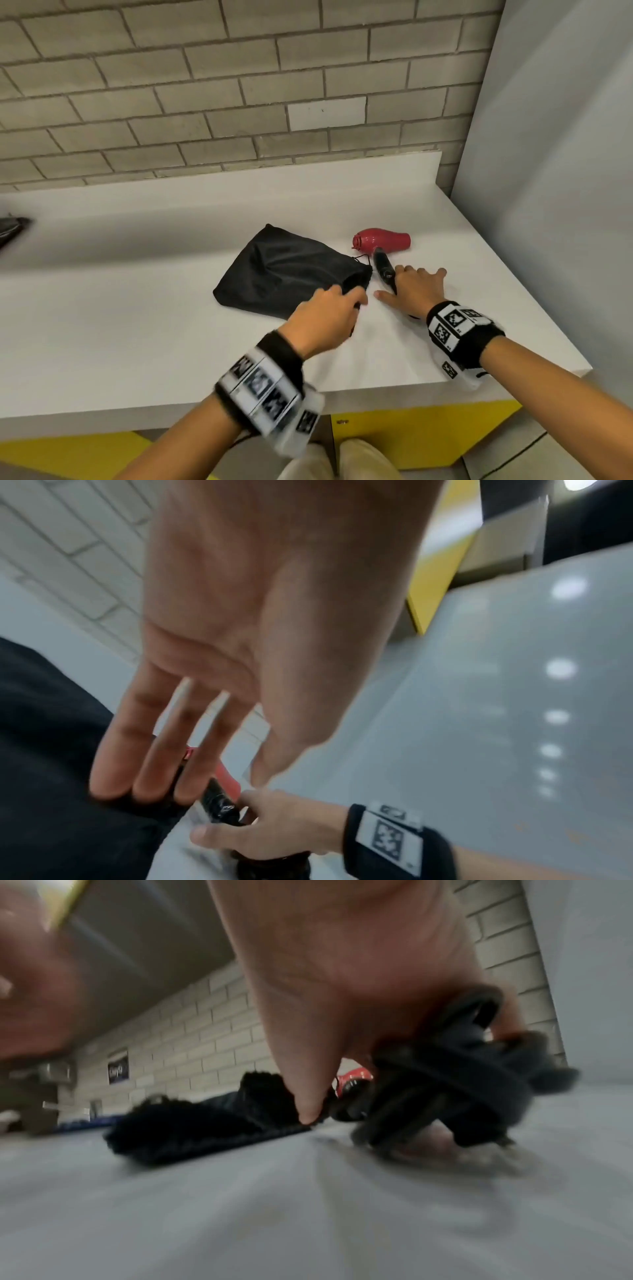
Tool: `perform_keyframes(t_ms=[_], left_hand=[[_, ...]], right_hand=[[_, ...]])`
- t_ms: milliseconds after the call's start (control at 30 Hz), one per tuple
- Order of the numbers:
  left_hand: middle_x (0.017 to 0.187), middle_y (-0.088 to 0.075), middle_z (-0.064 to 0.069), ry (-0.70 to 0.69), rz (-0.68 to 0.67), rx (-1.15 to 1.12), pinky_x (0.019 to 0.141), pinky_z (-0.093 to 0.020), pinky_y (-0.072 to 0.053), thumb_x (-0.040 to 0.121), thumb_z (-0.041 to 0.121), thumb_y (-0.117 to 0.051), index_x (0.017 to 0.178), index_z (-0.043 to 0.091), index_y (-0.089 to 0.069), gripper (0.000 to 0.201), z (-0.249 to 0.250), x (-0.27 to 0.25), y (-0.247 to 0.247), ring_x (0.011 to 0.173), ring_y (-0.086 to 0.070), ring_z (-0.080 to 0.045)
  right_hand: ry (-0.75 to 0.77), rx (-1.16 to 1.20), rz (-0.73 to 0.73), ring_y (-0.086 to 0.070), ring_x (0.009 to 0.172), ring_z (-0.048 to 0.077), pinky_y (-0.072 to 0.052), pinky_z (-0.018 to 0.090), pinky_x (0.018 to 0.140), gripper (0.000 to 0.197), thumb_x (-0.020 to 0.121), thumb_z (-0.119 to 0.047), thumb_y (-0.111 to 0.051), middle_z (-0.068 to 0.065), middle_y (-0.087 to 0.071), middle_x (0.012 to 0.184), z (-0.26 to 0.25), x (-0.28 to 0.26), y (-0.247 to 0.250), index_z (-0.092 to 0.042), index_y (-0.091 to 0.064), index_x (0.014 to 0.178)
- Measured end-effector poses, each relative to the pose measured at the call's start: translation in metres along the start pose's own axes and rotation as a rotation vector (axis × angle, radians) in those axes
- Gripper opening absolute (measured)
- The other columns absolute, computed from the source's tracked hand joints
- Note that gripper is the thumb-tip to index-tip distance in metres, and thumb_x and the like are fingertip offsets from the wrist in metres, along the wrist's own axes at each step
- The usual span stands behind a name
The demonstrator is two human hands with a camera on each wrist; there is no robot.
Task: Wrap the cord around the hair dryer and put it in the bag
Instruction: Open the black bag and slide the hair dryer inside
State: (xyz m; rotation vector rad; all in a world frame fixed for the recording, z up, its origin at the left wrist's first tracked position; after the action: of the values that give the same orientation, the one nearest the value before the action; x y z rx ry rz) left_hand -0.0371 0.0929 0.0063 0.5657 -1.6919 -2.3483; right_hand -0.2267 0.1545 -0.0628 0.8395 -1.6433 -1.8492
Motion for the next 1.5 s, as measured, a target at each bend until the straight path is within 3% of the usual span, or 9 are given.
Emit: perform_keyframes(t_ms=[167, 467, 600, 700, 833, 900, 1000, 1200, 1500], left_hand=[[0.131, -0.041, -0.017, 0.232, -0.048, 0.099, 0.085, -0.042, -0.039, 0.098, 0.041, -0.041, 0.132, 0.023, -0.034, 0.039, 0.005, 0.045, -0.017, 0.117, -0.041, -0.039], [0.127, -0.046, -0.016, 0.3, 0.095, 0.157, 0.088, -0.038, -0.046, 0.092, 0.002, -0.05, 0.126, 0.001, -0.047, 0.034, -0.011, 0.038, -0.023, 0.119, -0.042, -0.032], [0.131, -0.04, -0.009, 0.289, 0.331, 0.149, 0.07, -0.03, -0.047, 0.088, 0.005, -0.053, 0.131, 0.005, -0.039, 0.045, -0.029, 0.024, -0.019, 0.114, -0.04, -0.028], [0.135, -0.034, -0.007, 0.271, 0.405, -0.014, 0.059, -0.033, -0.041, 0.082, 0.0, -0.055, 0.14, 0.008, -0.03, 0.063, -0.042, 0.013, -0.021, 0.101, -0.049, -0.029], [0.143, -0.03, -0.004, 0.191, 0.474, -0.189, 0.061, -0.04, -0.044, 0.077, -0.006, -0.058, 0.144, 0.01, -0.026, 0.076, -0.05, 0.007, -0.023, 0.093, -0.059, -0.035], [0.147, -0.028, -0.004, 0.133, 0.484, -0.237, 0.066, -0.04, -0.048, 0.076, -0.005, -0.062, 0.146, 0.011, -0.025, 0.081, -0.052, 0.004, -0.022, 0.094, -0.059, -0.033], [0.149, -0.026, -0.004, 0.049, 0.453, -0.246, 0.069, -0.04, -0.052, 0.075, -0.008, -0.063, 0.149, 0.015, -0.02, 0.089, -0.058, -0.005, -0.023, 0.091, -0.06, -0.03], [0.149, -0.02, 0.0, 0.024, 0.389, -0.225, 0.066, -0.03, -0.044, 0.074, -0.01, -0.057, 0.15, 0.02, -0.013, 0.093, -0.047, -0.016, -0.038, 0.081, -0.053, -0.027], [0.154, -0.014, 0.0, 0.005, 0.375, -0.283, 0.049, -0.018, -0.028, 0.071, -0.011, -0.056, 0.152, 0.02, -0.005, 0.1, -0.017, -0.008, -0.05, 0.055, -0.037, -0.015]], right_hand=[[0.049, -0.028, 0.156, -0.061, 0.092, 0.026, -0.033, 0.043, 0.088, 0.027, 0.088, -0.033, -0.043, 0.005, -0.068, 0.099, 0.005, -0.001, -0.005, -0.013, -0.054, 0.103], [0.183, 0.4, 0.17, -0.055, 0.069, 0.027, -0.033, 0.033, 0.076, 0.028, 0.089, -0.029, -0.054, 0.002, -0.061, 0.066, 0.053, -0.02, 0.025, -0.023, -0.06, 0.115], [0.352, 0.681, 0.228, -0.054, 0.051, 0.01, -0.034, 0.013, 0.054, 0.039, 0.086, -0.034, -0.065, -0.007, -0.057, 0.05, 0.073, -0.052, 0.047, -0.037, -0.058, 0.124], [0.513, 0.85, 0.21, -0.045, 0.042, 0.011, -0.034, 0.018, 0.046, 0.042, 0.08, -0.037, -0.07, 0.01, -0.052, 0.054, 0.082, -0.079, 0.068, -0.056, -0.057, 0.115], [0.694, 0.775, -0.081, -0.054, 0.069, 0.031, -0.043, 0.037, 0.066, 0.045, 0.074, -0.066, -0.059, 0.008, -0.067, 0.077, 0.081, -0.093, 0.083, -0.057, -0.054, 0.118], [0.756, 0.673, -0.195, -0.053, 0.075, 0.023, -0.042, 0.033, 0.072, 0.043, 0.08, -0.058, -0.059, -0.008, -0.067, 0.084, 0.072, -0.087, 0.079, -0.053, -0.054, 0.121], [0.771, 0.669, -0.281, -0.054, 0.073, 0.031, -0.042, 0.041, 0.07, 0.041, 0.084, -0.046, -0.063, 0.001, -0.066, 0.082, 0.058, -0.069, 0.068, -0.048, -0.055, 0.123], [0.71, 0.72, -0.245, -0.054, 0.058, -0.005, -0.034, 0.007, 0.059, 0.036, 0.086, -0.028, -0.067, -0.033, -0.063, 0.071, 0.028, -0.038, 0.06, -0.032, -0.063, 0.121], [0.404, 0.74, -0.047, -0.064, 0.087, 0.015, -0.05, 0.032, 0.08, 0.012, 0.083, -0.038, -0.062, -0.006, -0.071, 0.09, -0.026, -0.026, 0.049, -0.033, -0.068, 0.092]])
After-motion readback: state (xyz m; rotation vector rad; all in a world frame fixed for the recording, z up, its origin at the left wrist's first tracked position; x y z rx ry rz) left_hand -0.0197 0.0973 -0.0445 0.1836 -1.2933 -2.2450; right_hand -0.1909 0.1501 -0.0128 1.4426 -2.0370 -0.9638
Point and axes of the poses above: each hand's wrist, its own x-axis towards the middle knuckle, its own y-axis out of the back of the hand, z = x × y, the point moved 1 cm from there along x, towards the middle knuckle
